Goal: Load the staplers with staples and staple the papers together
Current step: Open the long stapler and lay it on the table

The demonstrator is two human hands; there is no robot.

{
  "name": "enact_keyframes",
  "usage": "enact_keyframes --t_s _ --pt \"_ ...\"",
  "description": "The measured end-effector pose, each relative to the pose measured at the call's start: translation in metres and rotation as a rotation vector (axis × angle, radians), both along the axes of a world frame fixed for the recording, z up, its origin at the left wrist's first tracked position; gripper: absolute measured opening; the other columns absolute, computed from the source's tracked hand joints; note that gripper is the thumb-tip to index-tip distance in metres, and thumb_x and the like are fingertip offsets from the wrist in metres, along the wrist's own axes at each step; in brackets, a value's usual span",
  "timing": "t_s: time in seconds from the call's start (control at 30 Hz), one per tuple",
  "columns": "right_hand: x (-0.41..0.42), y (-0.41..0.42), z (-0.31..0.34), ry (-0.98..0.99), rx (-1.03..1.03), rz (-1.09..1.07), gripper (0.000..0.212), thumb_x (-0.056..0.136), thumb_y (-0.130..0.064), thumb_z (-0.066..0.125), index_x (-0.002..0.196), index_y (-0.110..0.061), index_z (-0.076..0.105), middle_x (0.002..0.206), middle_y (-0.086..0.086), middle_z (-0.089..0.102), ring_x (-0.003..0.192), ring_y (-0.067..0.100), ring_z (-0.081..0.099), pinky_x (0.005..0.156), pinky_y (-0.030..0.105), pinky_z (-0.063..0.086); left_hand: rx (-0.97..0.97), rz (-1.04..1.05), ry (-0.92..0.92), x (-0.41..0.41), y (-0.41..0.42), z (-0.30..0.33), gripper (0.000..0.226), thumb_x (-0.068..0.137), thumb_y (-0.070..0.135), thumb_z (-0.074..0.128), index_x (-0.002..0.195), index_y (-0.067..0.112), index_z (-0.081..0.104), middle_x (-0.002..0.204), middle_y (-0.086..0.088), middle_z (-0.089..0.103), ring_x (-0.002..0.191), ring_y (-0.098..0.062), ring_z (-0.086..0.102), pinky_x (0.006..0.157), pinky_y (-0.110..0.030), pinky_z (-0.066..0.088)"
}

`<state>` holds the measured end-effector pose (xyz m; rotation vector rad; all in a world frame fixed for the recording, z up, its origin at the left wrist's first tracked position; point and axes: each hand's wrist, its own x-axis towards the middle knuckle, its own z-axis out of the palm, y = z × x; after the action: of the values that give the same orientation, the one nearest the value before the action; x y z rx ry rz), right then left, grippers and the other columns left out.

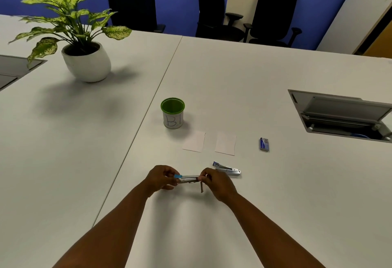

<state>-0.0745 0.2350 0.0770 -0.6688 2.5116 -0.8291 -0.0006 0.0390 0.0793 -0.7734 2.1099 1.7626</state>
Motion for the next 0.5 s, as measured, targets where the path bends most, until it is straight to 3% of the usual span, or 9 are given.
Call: enact_keyframes --t_s 0.1,0.23,0.3,0.4,0.5 --pt "0.000 -0.001 -0.001 0.113 0.032 0.078 0.027 0.092 -0.037 0.049 0.101 -0.015 0.063 0.078 -0.005 0.049 0.078 0.012 0.046 0.055 0.017 0.028 -0.116 -0.029 -0.015 -0.001 0.000 -0.008 0.020 0.071 -0.004 0.072 0.081 0.012 0.067 0.082 -0.007 0.063 0.063 -0.013 0.059 0.048 -0.015 0.050" --pt "0.000 0.001 -0.001 0.331 0.069 0.159 0.031 0.092 -0.041 0.046 0.098 -0.017 0.064 0.084 -0.002 0.059 0.082 0.013 0.053 0.069 0.025 0.038 -0.217 -0.078 0.003 -0.004 0.001 -0.012 0.021 0.069 0.004 0.076 0.074 0.021 0.065 0.082 -0.001 0.063 0.068 -0.012 0.057 0.050 -0.015 0.050" --pt "0.001 0.000 -0.002 0.472 0.072 0.173 0.032 0.086 -0.045 0.046 0.083 -0.021 0.067 0.072 -0.005 0.064 0.068 0.012 0.060 0.058 0.026 0.047 -0.250 -0.100 0.009 -0.005 0.001 -0.014 0.023 0.068 0.005 0.078 0.073 0.022 0.063 0.082 0.002 0.062 0.069 -0.010 0.057 0.053 -0.016 0.051" --pt "0.000 0.001 -0.003 0.500 0.103 0.200 0.037 0.082 -0.048 0.039 0.074 -0.025 0.067 0.063 -0.008 0.064 0.058 0.010 0.060 0.050 0.022 0.047 -0.275 -0.121 0.021 -0.005 0.002 -0.014 0.023 0.068 0.006 0.078 0.072 0.023 0.063 0.080 0.004 0.062 0.069 -0.009 0.057 0.053 -0.015 0.051" --pt "-0.001 0.004 0.001 0.371 0.021 0.132 0.038 0.091 -0.045 0.042 0.091 -0.017 0.068 0.084 0.003 0.067 0.081 0.018 0.059 0.066 0.024 0.036 -0.257 -0.087 0.045 -0.007 -0.001 -0.010 0.021 0.071 0.007 0.075 0.072 0.026 0.067 0.081 0.003 0.065 0.069 -0.010 0.058 0.052 -0.016 0.050"
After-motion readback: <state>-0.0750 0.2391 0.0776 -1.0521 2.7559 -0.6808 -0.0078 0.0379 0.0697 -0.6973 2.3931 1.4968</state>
